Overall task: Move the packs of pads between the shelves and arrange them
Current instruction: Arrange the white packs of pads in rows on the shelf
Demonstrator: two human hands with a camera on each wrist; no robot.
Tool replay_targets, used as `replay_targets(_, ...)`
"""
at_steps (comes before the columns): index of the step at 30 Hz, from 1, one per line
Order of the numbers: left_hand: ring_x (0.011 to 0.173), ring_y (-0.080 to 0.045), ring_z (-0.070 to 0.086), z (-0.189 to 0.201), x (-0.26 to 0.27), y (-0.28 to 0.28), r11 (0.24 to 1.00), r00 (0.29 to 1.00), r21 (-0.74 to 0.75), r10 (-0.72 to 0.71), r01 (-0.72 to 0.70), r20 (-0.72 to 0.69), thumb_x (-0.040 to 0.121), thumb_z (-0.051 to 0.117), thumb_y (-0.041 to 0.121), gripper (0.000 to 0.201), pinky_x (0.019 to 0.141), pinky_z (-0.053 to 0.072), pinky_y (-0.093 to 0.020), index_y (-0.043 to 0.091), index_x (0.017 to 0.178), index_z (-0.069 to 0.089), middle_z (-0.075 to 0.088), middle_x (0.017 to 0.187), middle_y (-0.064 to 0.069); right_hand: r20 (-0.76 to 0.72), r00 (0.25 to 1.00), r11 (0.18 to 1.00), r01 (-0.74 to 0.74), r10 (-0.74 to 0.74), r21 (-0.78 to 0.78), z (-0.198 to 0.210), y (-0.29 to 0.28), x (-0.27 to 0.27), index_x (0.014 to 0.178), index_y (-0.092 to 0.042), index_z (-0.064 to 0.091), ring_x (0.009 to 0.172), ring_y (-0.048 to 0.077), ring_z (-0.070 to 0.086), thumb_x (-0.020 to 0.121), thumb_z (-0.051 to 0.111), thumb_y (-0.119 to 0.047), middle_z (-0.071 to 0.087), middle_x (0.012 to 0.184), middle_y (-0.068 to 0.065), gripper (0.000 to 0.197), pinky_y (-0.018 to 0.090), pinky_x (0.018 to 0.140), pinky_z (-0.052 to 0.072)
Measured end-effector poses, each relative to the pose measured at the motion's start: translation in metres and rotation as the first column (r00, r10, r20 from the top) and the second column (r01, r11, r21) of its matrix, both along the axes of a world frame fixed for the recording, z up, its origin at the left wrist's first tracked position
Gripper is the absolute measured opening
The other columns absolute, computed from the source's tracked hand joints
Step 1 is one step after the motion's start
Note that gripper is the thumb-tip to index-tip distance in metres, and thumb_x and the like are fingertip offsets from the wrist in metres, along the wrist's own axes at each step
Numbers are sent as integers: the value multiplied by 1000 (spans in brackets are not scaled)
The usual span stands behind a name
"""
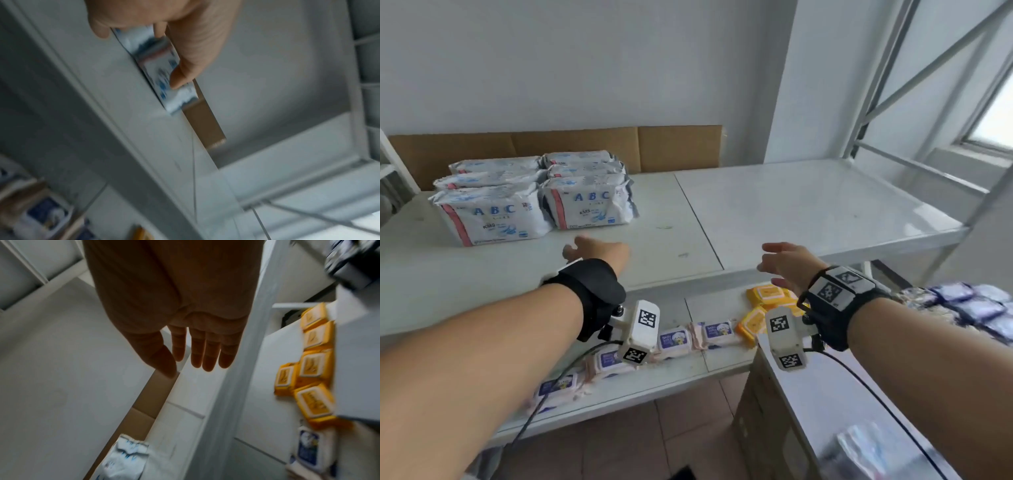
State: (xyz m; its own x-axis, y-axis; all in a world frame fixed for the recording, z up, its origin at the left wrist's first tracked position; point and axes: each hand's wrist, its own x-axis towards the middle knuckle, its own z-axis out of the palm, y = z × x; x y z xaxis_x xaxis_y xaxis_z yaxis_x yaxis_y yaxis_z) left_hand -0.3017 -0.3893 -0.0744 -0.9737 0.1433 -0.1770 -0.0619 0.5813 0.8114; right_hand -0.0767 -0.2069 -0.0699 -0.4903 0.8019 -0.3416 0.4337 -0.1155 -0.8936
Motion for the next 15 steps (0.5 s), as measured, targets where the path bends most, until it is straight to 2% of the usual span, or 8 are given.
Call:
replay_targets(3, 137, -31, 29, -7, 78, 45, 982, 983, 49, -183, 182, 17, 78, 66, 16, 78, 105, 39, -37, 17, 145, 27, 14, 152, -9, 65, 996, 998, 57, -58, 26, -9, 11, 74, 130, -16, 55, 117, 24, 55, 82, 63, 1, 59, 125, 11, 51, 33, 90, 48)
replay_targets(4, 138, -30, 28, -10, 103, 56, 969, 969, 21, -247, 246, 20, 78, 66, 17, 79, 106, 39, -38, 19, 146, 27, 12, 152, -8, 87, 993, 997, 76, -79, 29, -13, 15, 97, 130, -15, 55, 116, 25, 56, 82, 63, 1, 60, 124, 13, 52, 33, 88, 47)
replay_targets(6, 137, -30, 28, -20, 142, 80, 934, 933, -10, -357, 358, 46, 76, 69, 21, 81, 107, 37, -37, 20, 145, 27, 11, 152, -8, 123, 986, 993, 113, -115, 24, -23, 27, 139, 132, -14, 54, 112, 25, 57, 81, 63, 1, 62, 118, 10, 54, 33, 85, 44)
replay_targets(8, 133, -28, 34, -28, 180, 106, 898, 897, -35, -436, 439, 68, 76, 70, 23, 80, 103, 40, -32, 19, 145, 29, 14, 149, -9, 153, 974, 986, 165, -165, 14, -34, 39, 179, 132, -15, 53, 108, 21, 54, 81, 64, 1, 62, 117, 6, 55, 32, 83, 43)
replay_targets(10, 127, -26, 39, -36, 204, 125, 862, 864, -78, -493, 501, 102, 76, 71, 23, 80, 95, 40, -26, 17, 144, 30, 18, 145, -13, 181, 961, 977, 212, -210, 10, -44, 49, 206, 132, -16, 54, 110, 21, 53, 79, 65, 1, 60, 121, 5, 56, 31, 82, 44)
replay_targets(12, 125, -27, 40, -47, 226, 148, 811, 821, -137, -552, 569, 146, 75, 72, 23, 79, 96, 40, -26, 13, 142, 31, 18, 143, -15, 222, 941, 966, 259, -256, 14, -54, 61, 231, 132, -17, 54, 114, 23, 53, 78, 66, 0, 58, 125, 5, 58, 32, 82, 45)
replay_targets(15, 124, -28, 42, -63, 247, 182, 767, 790, -191, -588, 612, 172, 74, 71, 24, 78, 100, 40, -28, 13, 141, 34, 21, 141, -15, 276, 918, 955, 295, -286, 9, -69, 81, 256, 132, -15, 54, 116, 27, 53, 77, 66, 2, 57, 128, 8, 59, 38, 90, 47)
